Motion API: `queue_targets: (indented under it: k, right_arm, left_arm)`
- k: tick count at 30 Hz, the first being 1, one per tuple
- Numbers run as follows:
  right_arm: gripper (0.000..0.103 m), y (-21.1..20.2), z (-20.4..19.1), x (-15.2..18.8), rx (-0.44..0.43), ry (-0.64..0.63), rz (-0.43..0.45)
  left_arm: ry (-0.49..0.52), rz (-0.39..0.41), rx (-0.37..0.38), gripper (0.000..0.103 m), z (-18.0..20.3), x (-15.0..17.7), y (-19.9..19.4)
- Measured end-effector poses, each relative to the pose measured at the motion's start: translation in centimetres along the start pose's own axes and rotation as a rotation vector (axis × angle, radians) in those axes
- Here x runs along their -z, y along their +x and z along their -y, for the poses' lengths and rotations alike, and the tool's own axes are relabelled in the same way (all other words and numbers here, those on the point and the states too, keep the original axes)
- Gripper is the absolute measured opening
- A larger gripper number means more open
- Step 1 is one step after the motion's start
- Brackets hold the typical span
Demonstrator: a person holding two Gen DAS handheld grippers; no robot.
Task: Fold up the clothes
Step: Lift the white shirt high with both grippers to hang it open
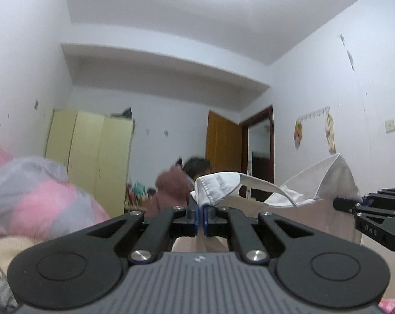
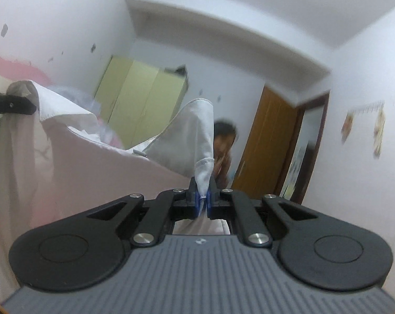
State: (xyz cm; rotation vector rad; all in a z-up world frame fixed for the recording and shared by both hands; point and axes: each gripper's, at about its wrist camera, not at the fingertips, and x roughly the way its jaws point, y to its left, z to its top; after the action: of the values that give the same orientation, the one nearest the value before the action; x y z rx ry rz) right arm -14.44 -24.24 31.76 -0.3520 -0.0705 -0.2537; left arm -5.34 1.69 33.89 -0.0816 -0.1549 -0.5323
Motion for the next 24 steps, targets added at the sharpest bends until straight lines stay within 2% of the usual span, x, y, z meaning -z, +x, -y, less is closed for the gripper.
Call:
queue_targets:
  k: [4,13,19,24]
  right_arm:
    - [0.004,-0.9,2.1,-3.6,0.045,-0.031,0.095]
    - [0.004,-3.2,6.4,-9.6,0.15,-0.086,0.259]
    - [0.004,-6.2,9.2,-11.3,0.2,-0.084,0.339]
    - [0.004,-8.6,11.6,-11.5,0.208,-0.061,0.391]
  left_arm:
    - [0.05,0.075,-0.017,0.005,1.6,-3.3,-0.9]
    - [0.101,0.181,-0.016,0.005,5.1,-8.8,-3.1]
    - [0.109,0.238,-0.005,0.005,6.9,-10.4,-5.4]
    - [0.128,0.277,0.013,0.005,9.2,-10.7,-7.5]
